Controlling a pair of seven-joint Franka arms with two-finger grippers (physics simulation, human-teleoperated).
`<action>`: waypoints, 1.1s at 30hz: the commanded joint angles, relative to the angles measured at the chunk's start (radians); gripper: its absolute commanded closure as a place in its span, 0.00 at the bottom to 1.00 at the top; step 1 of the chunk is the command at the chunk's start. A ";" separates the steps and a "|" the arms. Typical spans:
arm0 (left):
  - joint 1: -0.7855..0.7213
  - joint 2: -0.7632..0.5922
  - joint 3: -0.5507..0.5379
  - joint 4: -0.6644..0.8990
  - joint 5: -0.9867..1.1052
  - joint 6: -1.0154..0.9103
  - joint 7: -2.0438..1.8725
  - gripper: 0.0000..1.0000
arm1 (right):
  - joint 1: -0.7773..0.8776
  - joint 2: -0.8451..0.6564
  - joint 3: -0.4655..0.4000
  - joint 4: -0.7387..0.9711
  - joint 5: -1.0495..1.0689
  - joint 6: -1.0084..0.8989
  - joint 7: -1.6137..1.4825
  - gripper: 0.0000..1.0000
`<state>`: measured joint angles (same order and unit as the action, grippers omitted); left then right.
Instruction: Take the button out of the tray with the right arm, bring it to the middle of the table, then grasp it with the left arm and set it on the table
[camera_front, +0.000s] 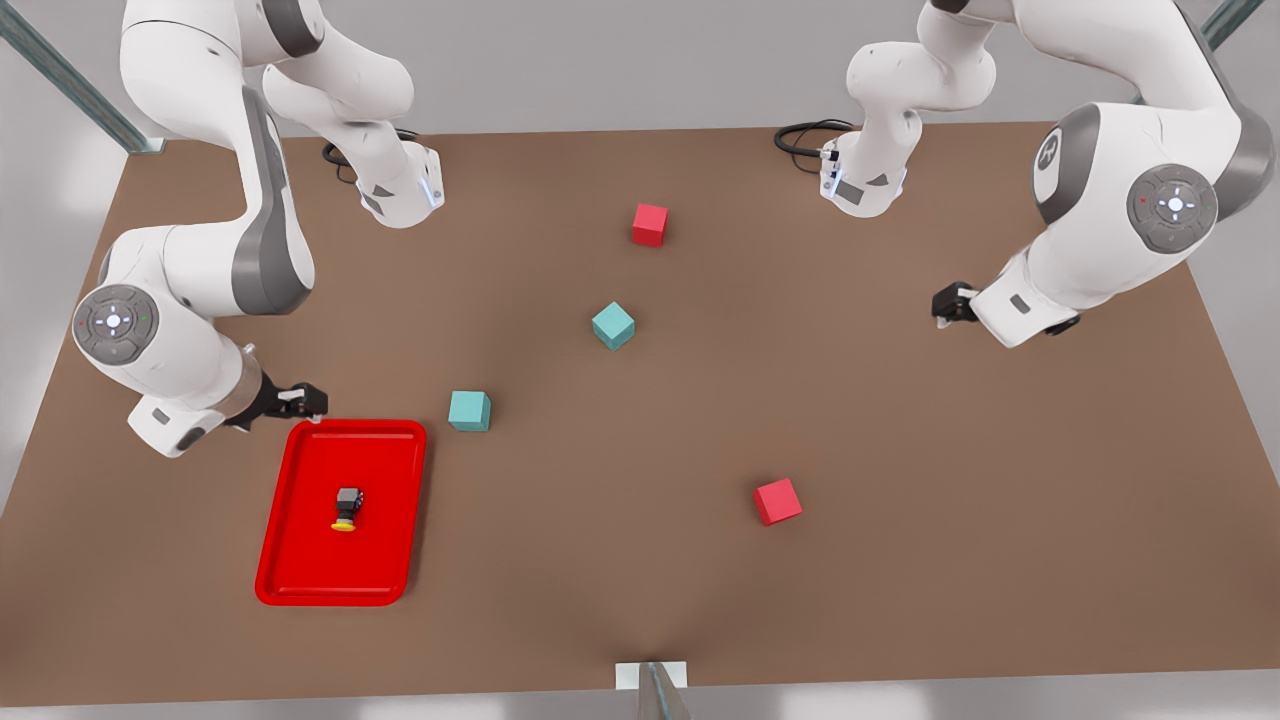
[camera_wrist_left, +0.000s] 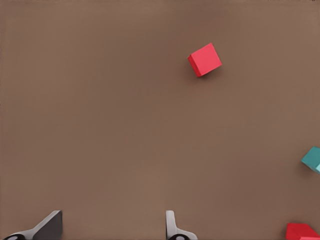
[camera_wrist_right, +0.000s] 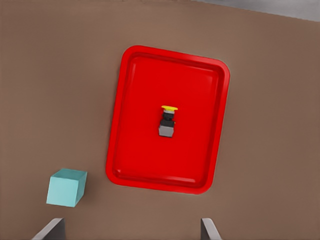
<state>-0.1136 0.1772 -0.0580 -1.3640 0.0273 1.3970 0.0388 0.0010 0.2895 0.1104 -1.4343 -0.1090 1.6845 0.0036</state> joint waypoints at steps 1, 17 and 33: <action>0.000 -0.001 0.000 0.000 0.003 0.045 -0.033 0.00 | -0.001 -0.001 0.000 0.000 0.000 0.030 0.004 0.00; -0.001 0.008 0.000 0.000 0.003 0.053 -0.031 0.00 | -0.078 0.416 0.000 0.041 0.063 0.340 -0.002 0.00; 0.000 0.030 0.000 0.000 0.003 0.060 -0.031 0.00 | -0.095 0.458 -0.015 -0.106 0.008 0.555 -0.042 0.00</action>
<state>-0.1135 0.2078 -0.0581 -1.3642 0.0301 1.4534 0.0126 -0.0920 0.7631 0.0953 -1.5170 -0.0812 2.1974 -0.0124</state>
